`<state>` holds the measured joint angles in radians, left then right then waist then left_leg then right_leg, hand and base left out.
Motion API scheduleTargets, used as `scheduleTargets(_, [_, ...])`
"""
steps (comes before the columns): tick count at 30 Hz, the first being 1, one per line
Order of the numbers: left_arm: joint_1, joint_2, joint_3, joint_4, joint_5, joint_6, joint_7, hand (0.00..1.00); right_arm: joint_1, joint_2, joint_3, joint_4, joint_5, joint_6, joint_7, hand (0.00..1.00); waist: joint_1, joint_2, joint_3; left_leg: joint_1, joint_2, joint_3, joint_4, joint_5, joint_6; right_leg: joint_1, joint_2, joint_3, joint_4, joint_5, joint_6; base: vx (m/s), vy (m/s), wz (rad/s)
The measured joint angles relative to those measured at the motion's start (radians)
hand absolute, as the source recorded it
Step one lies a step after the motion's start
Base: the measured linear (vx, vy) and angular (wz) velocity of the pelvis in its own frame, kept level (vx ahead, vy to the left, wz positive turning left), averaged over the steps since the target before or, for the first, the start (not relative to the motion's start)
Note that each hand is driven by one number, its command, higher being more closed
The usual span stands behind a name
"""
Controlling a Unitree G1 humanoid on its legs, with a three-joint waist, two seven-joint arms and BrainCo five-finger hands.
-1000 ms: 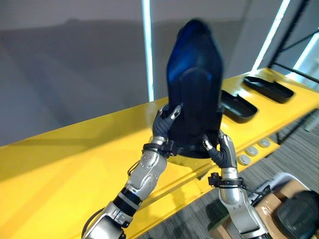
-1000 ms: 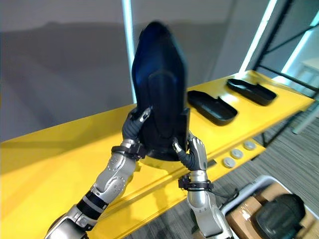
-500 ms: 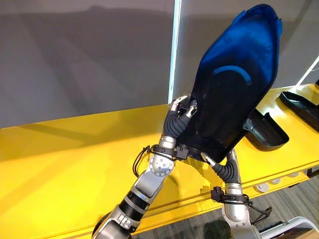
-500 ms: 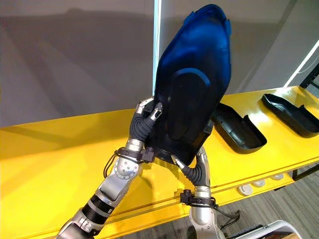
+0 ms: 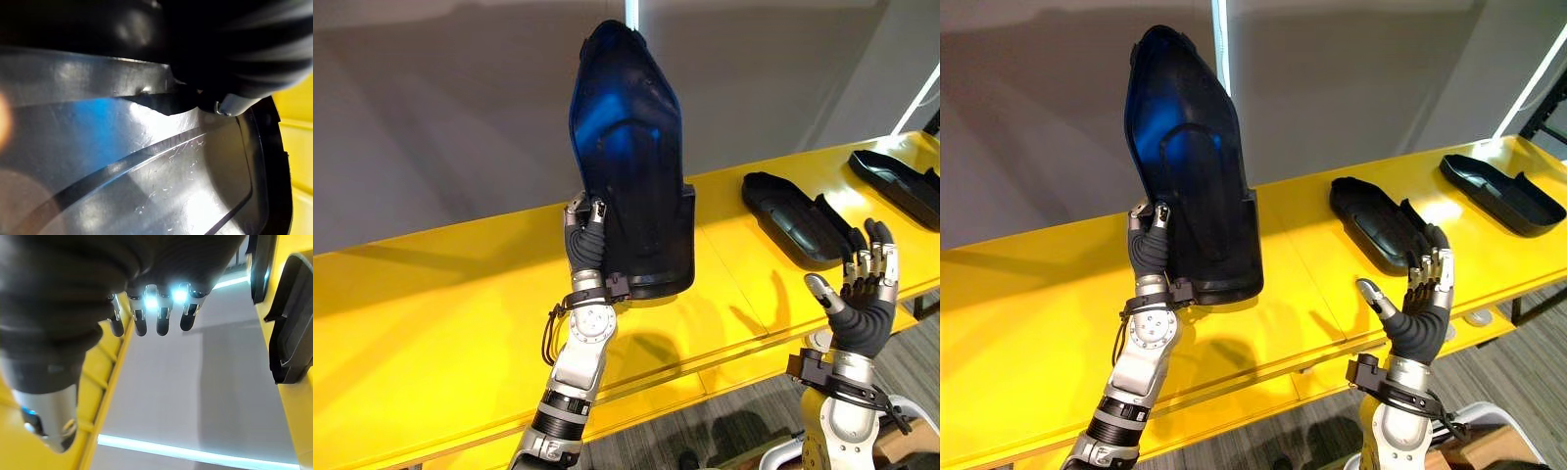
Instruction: Walk over and take plastic housings, then place them on the shelf
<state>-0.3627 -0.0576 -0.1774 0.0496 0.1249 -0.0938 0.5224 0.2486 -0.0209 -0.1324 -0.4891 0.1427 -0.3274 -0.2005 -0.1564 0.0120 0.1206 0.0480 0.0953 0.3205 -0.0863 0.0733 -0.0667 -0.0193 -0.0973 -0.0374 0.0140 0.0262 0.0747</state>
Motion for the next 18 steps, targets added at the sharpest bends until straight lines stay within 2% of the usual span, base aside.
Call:
scheduleTargets(3, [-0.009,-0.007,0.033,0.055,-0.003,0.030,-0.005,1.00,0.024,-0.001,0.020,0.001,0.003,0.001,0.021,0.00,-0.006,0.000,-0.001,0.010,-0.005,0.016,0.000,-0.001,0.000,0.003,-0.001,0.017,-0.006,0.005,0.007,0.01,0.029,-0.15])
scheduleTargets(5, [-0.026,-0.007,0.073,0.102,-0.007,0.056,-0.011,1.00,0.035,-0.002,0.034,0.002,0.003,0.014,0.039,0.00,-0.023,0.000,-0.001,0.009,-0.006,0.021,-0.001,-0.001,-0.001,0.001,0.000,0.023,-0.010,0.009,0.010,-0.03,0.011,-0.09])
scheduleTargets(11, [-0.026,-0.010,0.081,0.149,-0.104,0.112,-0.056,1.00,0.069,-0.002,0.011,0.003,0.002,0.044,0.056,0.00,-0.028,0.001,-0.013,-0.021,-0.006,0.030,-0.005,0.001,0.002,-0.020,0.002,0.032,-0.040,0.035,0.012,-0.04,0.003,-0.05])
scheduleTargets(18, [-0.014,-0.016,0.082,0.198,-0.105,0.128,-0.076,1.00,0.074,-0.002,0.015,0.005,-0.013,0.054,0.062,0.00,-0.026,0.004,-0.021,-0.046,-0.009,0.027,-0.005,0.007,0.009,-0.043,-0.001,0.030,-0.041,0.039,0.014,0.00,0.001,0.01])
